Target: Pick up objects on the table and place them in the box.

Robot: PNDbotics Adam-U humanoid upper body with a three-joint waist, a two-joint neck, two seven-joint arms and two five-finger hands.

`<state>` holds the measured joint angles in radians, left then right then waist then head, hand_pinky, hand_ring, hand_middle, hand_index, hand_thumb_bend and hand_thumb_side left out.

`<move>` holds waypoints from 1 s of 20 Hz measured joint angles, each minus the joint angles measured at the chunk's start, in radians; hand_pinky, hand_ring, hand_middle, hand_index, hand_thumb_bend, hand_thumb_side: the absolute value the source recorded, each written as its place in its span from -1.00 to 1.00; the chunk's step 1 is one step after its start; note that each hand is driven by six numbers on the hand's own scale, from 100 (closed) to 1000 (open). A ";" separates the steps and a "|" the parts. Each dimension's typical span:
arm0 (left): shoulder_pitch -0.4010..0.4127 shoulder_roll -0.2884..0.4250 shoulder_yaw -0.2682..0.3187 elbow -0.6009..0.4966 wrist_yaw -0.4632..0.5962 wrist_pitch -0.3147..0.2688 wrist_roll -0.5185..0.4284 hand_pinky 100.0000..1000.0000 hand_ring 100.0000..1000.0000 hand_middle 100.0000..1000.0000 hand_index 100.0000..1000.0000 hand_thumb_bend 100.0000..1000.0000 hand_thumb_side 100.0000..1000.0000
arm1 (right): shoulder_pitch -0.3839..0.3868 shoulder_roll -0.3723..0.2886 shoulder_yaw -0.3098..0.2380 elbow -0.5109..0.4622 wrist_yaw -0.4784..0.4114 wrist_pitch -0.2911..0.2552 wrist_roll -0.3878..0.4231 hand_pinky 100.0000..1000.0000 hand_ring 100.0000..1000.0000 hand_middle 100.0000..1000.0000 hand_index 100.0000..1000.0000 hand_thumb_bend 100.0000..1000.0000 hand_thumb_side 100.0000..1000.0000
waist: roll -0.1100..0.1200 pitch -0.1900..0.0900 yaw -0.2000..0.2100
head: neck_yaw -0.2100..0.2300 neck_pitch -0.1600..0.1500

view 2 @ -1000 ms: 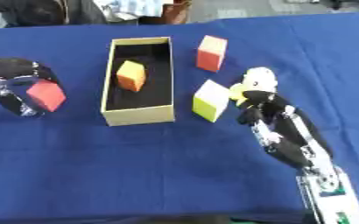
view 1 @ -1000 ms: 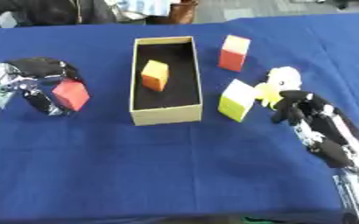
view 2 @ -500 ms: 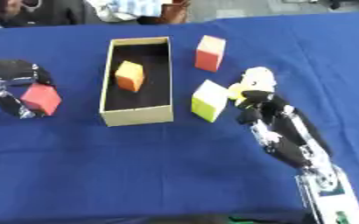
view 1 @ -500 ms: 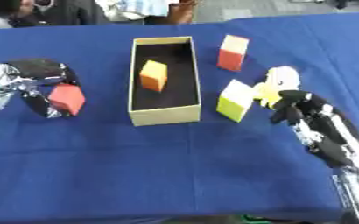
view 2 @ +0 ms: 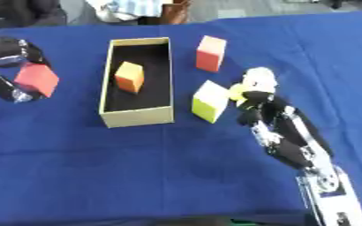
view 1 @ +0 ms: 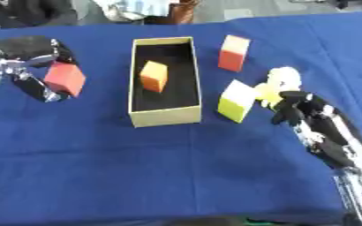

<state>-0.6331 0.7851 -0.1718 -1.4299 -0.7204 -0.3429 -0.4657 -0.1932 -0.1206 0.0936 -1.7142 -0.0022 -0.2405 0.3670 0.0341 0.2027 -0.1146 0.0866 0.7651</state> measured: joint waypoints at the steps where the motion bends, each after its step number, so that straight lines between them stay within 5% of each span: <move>1: 0.000 0.002 0.005 -0.029 0.018 0.007 0.002 0.46 0.18 -0.16 0.20 -0.86 -0.92 | 0.000 0.000 0.000 0.000 0.000 0.000 0.000 0.06 0.05 0.14 0.54 -1.00 -0.18 | 0.000 0.000 0.000 | 0.000 0.000; 9: -0.061 -0.048 -0.009 -0.154 0.143 0.062 0.040 0.48 0.19 -0.12 0.23 -1.00 -0.91 | 0.000 0.000 0.000 0.000 0.000 0.001 0.001 0.06 0.05 0.14 0.54 -1.00 -0.19 | 0.001 0.000 0.006 | 0.000 0.000; 20: -0.150 -0.210 -0.120 -0.051 0.099 0.061 0.036 0.49 0.22 -0.06 0.30 -0.98 -0.89 | 0.004 0.002 0.006 0.001 0.000 -0.003 0.006 0.06 0.05 0.13 0.54 -1.00 -0.20 | 0.000 -0.005 0.001 | 0.009 0.000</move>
<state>-0.7833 0.5749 -0.2923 -1.4806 -0.6218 -0.2817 -0.4292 -0.1894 -0.1189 0.0997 -1.7135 -0.0023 -0.2430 0.3725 0.0342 0.1982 -0.1136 0.0957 0.7651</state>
